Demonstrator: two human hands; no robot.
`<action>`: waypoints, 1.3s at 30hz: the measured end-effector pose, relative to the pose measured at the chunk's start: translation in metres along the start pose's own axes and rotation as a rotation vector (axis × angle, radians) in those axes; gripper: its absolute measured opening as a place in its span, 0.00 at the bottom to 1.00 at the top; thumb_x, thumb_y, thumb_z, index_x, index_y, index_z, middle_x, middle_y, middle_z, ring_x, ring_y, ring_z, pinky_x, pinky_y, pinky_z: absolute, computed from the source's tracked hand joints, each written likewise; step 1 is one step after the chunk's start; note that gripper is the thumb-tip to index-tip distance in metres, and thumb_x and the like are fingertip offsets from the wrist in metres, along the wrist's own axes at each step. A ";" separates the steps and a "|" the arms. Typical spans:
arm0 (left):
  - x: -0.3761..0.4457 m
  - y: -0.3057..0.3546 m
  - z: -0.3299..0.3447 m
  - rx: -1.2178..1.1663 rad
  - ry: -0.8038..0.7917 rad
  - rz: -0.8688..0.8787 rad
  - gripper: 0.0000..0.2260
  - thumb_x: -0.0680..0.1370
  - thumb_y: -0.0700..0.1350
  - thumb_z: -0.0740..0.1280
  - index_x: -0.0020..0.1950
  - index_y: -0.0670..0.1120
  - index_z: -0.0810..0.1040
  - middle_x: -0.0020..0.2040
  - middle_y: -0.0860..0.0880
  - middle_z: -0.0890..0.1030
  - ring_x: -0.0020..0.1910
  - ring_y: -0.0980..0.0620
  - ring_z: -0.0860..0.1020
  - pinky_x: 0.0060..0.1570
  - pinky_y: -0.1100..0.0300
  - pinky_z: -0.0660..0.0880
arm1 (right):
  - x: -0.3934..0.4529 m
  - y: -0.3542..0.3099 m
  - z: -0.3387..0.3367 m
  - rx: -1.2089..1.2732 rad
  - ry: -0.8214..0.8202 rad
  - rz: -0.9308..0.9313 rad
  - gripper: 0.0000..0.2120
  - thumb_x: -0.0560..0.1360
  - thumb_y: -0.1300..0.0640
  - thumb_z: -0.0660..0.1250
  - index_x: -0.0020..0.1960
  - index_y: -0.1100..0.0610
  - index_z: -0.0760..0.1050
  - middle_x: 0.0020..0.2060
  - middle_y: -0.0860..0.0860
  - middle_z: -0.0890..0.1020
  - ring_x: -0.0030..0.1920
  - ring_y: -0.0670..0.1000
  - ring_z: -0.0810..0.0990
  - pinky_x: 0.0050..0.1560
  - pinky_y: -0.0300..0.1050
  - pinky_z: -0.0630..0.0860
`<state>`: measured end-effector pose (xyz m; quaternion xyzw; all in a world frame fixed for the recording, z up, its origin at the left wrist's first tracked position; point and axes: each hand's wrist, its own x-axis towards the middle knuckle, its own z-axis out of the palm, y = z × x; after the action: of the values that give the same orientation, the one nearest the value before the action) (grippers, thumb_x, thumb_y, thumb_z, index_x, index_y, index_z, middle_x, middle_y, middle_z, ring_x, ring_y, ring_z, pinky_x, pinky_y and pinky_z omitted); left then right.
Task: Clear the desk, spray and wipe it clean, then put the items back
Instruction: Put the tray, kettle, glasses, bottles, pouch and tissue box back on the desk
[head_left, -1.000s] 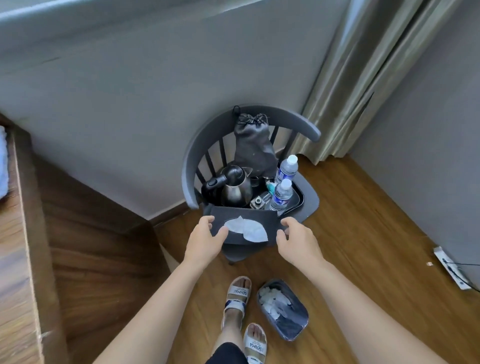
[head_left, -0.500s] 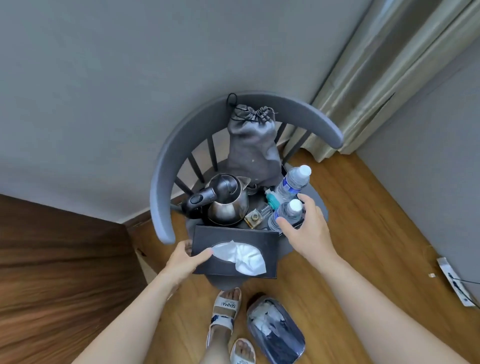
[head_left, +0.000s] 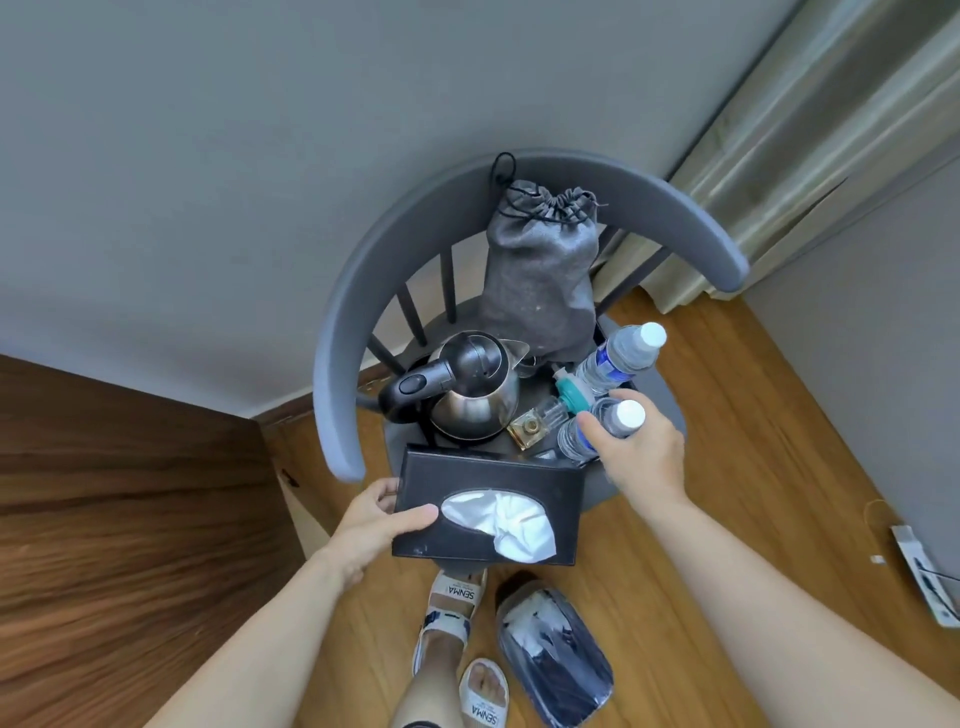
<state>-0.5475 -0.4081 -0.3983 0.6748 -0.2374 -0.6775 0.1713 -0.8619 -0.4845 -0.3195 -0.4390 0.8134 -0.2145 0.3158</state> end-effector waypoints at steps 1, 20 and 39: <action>-0.006 -0.001 0.001 -0.015 0.008 0.004 0.30 0.67 0.48 0.85 0.64 0.48 0.78 0.56 0.50 0.88 0.55 0.49 0.86 0.55 0.54 0.84 | -0.002 0.001 -0.002 -0.011 0.003 -0.009 0.23 0.71 0.44 0.79 0.63 0.48 0.80 0.51 0.46 0.84 0.51 0.46 0.78 0.48 0.39 0.69; -0.233 0.029 0.018 -0.065 0.138 0.265 0.32 0.63 0.60 0.83 0.61 0.50 0.78 0.54 0.52 0.87 0.53 0.50 0.87 0.54 0.50 0.85 | -0.173 -0.079 -0.164 -0.095 0.083 -0.344 0.27 0.72 0.44 0.77 0.63 0.45 0.66 0.51 0.44 0.77 0.50 0.53 0.76 0.49 0.53 0.77; -0.506 0.030 -0.102 -0.253 0.522 0.546 0.21 0.70 0.53 0.82 0.59 0.53 0.79 0.52 0.54 0.86 0.51 0.52 0.85 0.42 0.64 0.82 | -0.363 -0.280 -0.212 -0.043 0.046 -0.801 0.27 0.73 0.40 0.73 0.57 0.52 0.60 0.48 0.56 0.79 0.46 0.61 0.77 0.47 0.54 0.74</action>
<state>-0.4330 -0.1630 0.0419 0.7099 -0.2711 -0.4368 0.4815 -0.6983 -0.3074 0.1246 -0.7229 0.5889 -0.3133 0.1799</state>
